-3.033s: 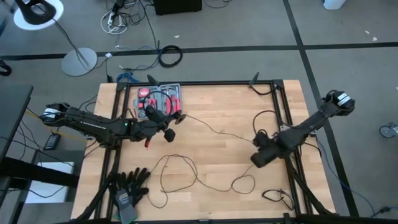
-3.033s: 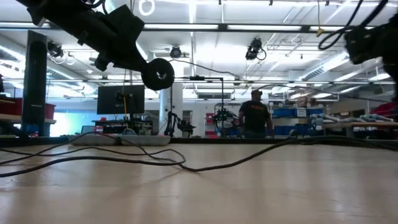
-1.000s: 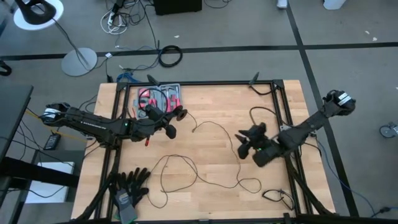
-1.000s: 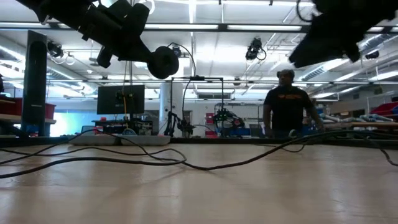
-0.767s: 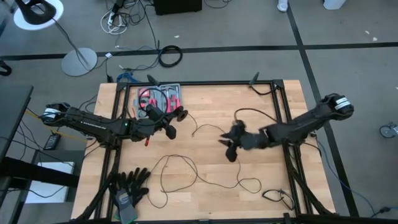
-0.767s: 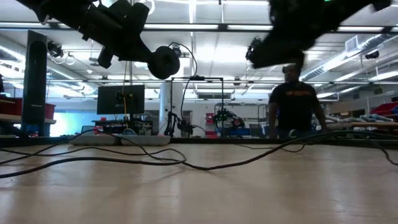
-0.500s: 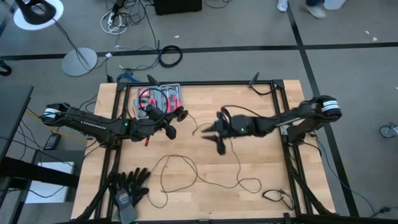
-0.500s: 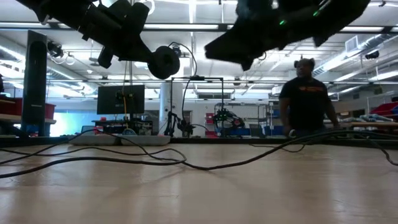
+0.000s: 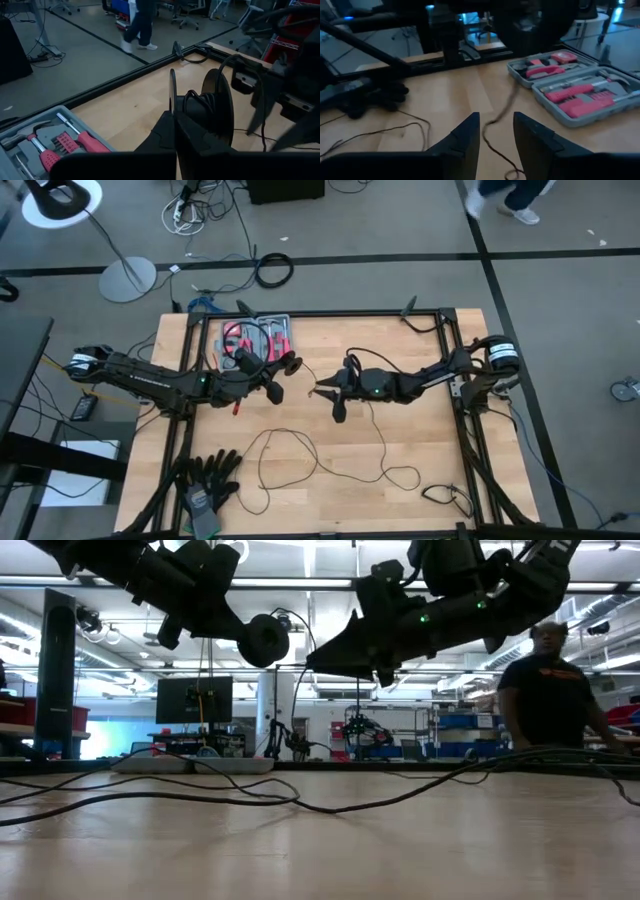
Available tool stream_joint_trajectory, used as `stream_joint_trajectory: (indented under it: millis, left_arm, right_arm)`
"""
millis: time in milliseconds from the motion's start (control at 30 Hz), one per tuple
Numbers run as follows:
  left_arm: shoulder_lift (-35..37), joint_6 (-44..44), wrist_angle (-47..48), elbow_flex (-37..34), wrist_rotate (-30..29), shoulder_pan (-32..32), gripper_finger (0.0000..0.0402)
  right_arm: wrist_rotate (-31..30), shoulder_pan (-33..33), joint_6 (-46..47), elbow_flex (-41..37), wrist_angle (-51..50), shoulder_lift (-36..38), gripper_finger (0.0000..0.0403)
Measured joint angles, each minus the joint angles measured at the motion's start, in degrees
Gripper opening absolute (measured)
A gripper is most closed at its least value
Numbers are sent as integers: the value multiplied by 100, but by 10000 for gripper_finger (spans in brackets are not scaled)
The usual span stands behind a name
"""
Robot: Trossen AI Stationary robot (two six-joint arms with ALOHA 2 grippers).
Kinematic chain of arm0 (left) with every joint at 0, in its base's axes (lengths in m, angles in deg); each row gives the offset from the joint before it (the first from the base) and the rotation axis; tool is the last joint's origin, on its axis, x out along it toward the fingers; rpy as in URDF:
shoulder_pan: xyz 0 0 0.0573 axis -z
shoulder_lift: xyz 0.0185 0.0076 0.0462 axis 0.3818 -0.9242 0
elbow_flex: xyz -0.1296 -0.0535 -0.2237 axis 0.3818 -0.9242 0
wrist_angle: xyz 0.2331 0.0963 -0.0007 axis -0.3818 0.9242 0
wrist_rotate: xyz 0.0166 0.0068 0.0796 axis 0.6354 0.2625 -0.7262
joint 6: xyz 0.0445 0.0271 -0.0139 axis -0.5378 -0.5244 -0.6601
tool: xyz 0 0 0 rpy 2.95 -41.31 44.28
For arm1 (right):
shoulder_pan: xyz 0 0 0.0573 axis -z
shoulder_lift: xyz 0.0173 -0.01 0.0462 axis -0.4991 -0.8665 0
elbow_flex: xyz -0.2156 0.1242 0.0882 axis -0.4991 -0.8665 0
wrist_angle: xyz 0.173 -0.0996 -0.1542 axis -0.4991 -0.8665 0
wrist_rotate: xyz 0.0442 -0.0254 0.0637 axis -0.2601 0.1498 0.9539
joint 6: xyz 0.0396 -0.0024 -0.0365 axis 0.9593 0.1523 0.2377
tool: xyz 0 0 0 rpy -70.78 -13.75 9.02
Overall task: Coil cords
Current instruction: Coil the black wire onto the spool
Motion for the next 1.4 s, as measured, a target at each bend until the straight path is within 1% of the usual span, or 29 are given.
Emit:
stream_joint_trajectory:
  millis: [200,333,433,467,533,600,633,800,867,933,1000,1133,1200,1400]
  left_arm:
    - [0,-109,-6,0,-2,0,0]
    - [0,-109,-46,0,-2,0,0]
    - [0,-119,-97,0,-1,0,0]
    - [0,-122,-129,0,0,0,0]
    - [0,-125,-150,0,-2,0,0]
    - [-2,-127,-146,0,0,0,0]
    - [-2,-125,-148,0,0,0,0]
    - [-2,-125,-148,0,171,0,0]
    - [-2,-125,-170,0,230,0,0]
    - [-2,-127,-258,0,349,0,0]
    - [-2,-128,-358,0,471,0,0]
    - [-4,-155,-488,-2,623,0,0]
    - [-4,-167,-585,-2,667,0,0]
    - [-4,-390,-954,-4,661,0,0]
  right_arm:
    - [4,-66,-41,2,217,5,117]
    - [-293,-68,-56,4,199,9,113]
    - [-343,-68,-56,4,189,9,107]
    - [-344,-68,-56,4,185,9,101]
    - [-351,-76,-80,4,188,9,76]
    - [-380,-102,-110,4,187,9,30]
    - [-409,-108,-146,4,196,9,16]
    - [-946,-99,-281,4,435,13,4]
    - [-1276,-54,-284,4,473,13,3]
    - [-1555,16,-147,4,398,15,2]
    - [-1705,119,117,4,157,15,1]
    - [-1724,264,976,4,-542,17,1]
    - [-1663,279,1260,4,-854,17,1]
    - [-864,235,1644,12,-928,24,0]
